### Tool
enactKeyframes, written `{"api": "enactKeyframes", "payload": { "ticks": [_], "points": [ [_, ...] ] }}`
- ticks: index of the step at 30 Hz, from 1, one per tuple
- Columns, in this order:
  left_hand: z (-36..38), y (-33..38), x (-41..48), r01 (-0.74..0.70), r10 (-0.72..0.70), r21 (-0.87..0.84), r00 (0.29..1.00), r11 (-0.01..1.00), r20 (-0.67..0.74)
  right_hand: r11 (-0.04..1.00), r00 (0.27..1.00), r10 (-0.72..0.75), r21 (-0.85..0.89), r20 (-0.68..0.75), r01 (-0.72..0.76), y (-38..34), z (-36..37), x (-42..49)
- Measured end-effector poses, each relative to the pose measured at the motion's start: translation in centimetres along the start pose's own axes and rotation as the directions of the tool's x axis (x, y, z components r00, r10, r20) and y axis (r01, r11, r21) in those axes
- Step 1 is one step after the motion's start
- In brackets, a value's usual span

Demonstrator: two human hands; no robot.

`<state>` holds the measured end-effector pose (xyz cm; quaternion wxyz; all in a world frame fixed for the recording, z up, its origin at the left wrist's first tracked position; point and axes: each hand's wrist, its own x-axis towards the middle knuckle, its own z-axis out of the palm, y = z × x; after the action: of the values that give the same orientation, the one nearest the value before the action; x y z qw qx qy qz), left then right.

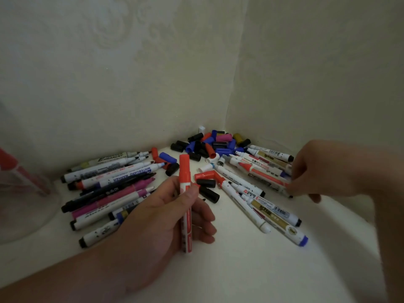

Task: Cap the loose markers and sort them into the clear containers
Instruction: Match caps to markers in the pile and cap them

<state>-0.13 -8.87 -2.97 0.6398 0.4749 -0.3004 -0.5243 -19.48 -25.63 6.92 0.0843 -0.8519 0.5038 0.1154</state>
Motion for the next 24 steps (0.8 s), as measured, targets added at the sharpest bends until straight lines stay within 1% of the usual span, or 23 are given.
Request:
{"api": "enactKeyframes", "payload": {
  "ticks": [2, 3, 5, 6, 8, 9, 10, 11, 13, 15, 16, 17, 18, 19, 20, 21, 22, 23, 24],
  "points": [
    [0.0, 0.0, -0.1, 0.003, -0.003, -0.016, 1.000, 1.000, -0.004, 0.986, 0.996, -0.077, 0.150, 0.034, 0.071, 0.6, -0.8, -1.0],
    [0.1, 0.1, -0.1, 0.008, -0.008, -0.011, 1.000, 1.000, 0.002, 0.957, 0.987, -0.150, 0.258, 0.061, 0.130, 0.4, -0.9, -1.2],
    [0.0, 0.1, -0.2, 0.009, -0.009, -0.019, 1.000, 1.000, 0.022, 0.848, 0.940, -0.329, 0.463, 0.084, 0.256, -0.7, -0.5, -1.4],
    [-0.2, -0.1, -0.2, 0.009, -0.007, -0.039, 0.999, 0.999, 0.036, 0.792, 0.908, -0.409, 0.529, 0.088, 0.305, -1.7, -0.1, -1.4],
    [-0.3, -0.2, -0.1, -0.004, 0.009, -0.094, 0.999, 0.996, 0.051, 0.708, 0.836, -0.535, 0.604, 0.121, 0.366, -4.1, 1.2, -1.5],
    [-0.4, -0.2, -0.1, -0.012, 0.016, -0.111, 0.999, 0.994, 0.034, 0.686, 0.800, -0.582, 0.614, 0.142, 0.390, -5.3, 1.9, -1.6],
    [-0.4, -0.4, 0.0, -0.020, 0.022, -0.119, 1.000, 0.993, 0.017, 0.683, 0.774, -0.611, 0.603, 0.165, 0.411, -6.3, 2.6, -1.7],
    [-0.4, -0.4, 0.0, -0.017, 0.018, -0.107, 1.000, 0.994, 0.002, 0.696, 0.763, -0.619, 0.578, 0.184, 0.426, -7.1, 3.2, -1.7],
    [-0.2, -0.3, -0.1, 0.006, -0.006, -0.071, 1.000, 0.997, 0.005, 0.738, 0.775, -0.600, 0.513, 0.200, 0.439, -8.0, 3.6, -1.9],
    [-0.3, -0.4, -0.1, 0.011, -0.011, -0.049, 1.000, 0.999, -0.002, 0.782, 0.806, -0.559, 0.447, 0.196, 0.433, -7.7, 3.0, -2.1],
    [-0.4, -0.4, -0.1, 0.005, -0.005, -0.030, 1.000, 1.000, -0.006, 0.809, 0.839, -0.520, 0.409, 0.163, 0.422, -7.1, 2.5, -2.1],
    [-0.4, -0.4, -0.2, 0.011, -0.011, -0.011, 1.000, 1.000, -0.008, 0.842, 0.884, -0.458, 0.366, 0.094, 0.397, -6.1, 2.0, -1.8],
    [-0.5, -0.4, -0.2, 0.009, -0.009, -0.001, 1.000, 1.000, -0.001, 0.876, 0.932, -0.364, 0.338, -0.008, 0.345, -5.0, 1.4, -1.3],
    [-0.5, -0.5, -0.1, 0.000, 0.000, 0.000, 1.000, 1.000, 0.006, 0.900, 0.961, -0.242, 0.340, -0.130, 0.273, -3.5, 0.9, -0.5],
    [-0.6, -0.6, 0.0, -0.011, 0.011, -0.010, 1.000, 1.000, 0.013, 0.912, 0.963, -0.116, 0.357, -0.244, 0.201, -1.9, 0.5, 0.3],
    [-0.6, -0.5, 0.0, -0.019, 0.019, -0.026, 1.000, 0.999, 0.014, 0.927, 0.946, -0.013, 0.350, -0.325, 0.133, -0.5, 0.2, 1.1],
    [-0.6, -0.5, 0.1, -0.022, 0.023, -0.039, 1.000, 0.999, 0.011, 0.946, 0.931, 0.054, 0.317, -0.360, 0.068, 0.8, 0.1, 1.8],
    [-0.4, -0.4, 0.1, -0.023, 0.024, -0.041, 1.000, 0.999, 0.004, 0.964, 0.934, 0.088, 0.267, -0.345, 0.008, 1.9, 0.1, 2.3],
    [-0.4, -0.5, 0.1, -0.026, 0.026, -0.037, 1.000, 0.999, -0.003, 0.977, 0.952, 0.097, 0.209, -0.291, -0.036, 2.6, 0.2, 2.6]
  ]
}}
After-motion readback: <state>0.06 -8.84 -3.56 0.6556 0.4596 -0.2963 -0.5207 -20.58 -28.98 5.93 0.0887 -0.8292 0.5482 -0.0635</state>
